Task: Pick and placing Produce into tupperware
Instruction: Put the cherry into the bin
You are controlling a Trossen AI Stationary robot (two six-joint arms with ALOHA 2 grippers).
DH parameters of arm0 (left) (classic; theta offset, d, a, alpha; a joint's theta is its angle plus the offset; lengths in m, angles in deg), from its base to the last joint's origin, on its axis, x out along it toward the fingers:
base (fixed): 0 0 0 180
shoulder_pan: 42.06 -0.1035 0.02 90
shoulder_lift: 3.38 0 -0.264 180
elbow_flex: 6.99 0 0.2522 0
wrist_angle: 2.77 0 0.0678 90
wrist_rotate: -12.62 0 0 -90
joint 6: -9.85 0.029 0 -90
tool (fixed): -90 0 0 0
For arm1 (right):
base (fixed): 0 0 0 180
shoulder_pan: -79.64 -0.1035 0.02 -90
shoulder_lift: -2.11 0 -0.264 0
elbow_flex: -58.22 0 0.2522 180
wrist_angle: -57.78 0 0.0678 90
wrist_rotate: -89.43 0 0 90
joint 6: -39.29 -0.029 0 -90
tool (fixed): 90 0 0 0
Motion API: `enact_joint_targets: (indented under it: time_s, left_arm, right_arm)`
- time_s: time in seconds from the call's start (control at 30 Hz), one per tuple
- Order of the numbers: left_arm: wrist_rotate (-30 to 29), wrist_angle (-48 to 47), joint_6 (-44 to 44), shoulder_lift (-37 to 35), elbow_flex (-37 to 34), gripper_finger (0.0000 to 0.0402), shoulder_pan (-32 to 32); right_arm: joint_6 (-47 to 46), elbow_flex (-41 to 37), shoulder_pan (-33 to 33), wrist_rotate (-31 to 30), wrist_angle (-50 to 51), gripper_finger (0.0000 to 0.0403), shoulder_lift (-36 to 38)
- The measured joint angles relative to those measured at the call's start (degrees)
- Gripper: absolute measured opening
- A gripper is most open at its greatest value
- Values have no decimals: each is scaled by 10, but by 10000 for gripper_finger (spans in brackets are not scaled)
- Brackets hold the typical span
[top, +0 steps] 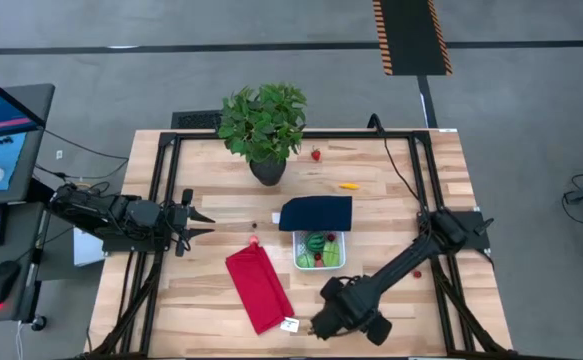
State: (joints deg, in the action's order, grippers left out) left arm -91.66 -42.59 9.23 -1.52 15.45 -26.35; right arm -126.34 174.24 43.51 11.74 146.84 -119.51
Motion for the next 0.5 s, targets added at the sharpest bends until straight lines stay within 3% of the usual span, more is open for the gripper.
enact_joint_targets:
  time_s: [0.3, 0.5]
  left_arm:
    - [0, 0, 0, 0, 0, 100, 0]
    - [0, 0, 0, 0, 0, 100, 0]
  right_arm:
    - [-135, 0, 40, 29, 4, 174, 0]
    - [-144, 0, 44, 9, 8, 148, 0]
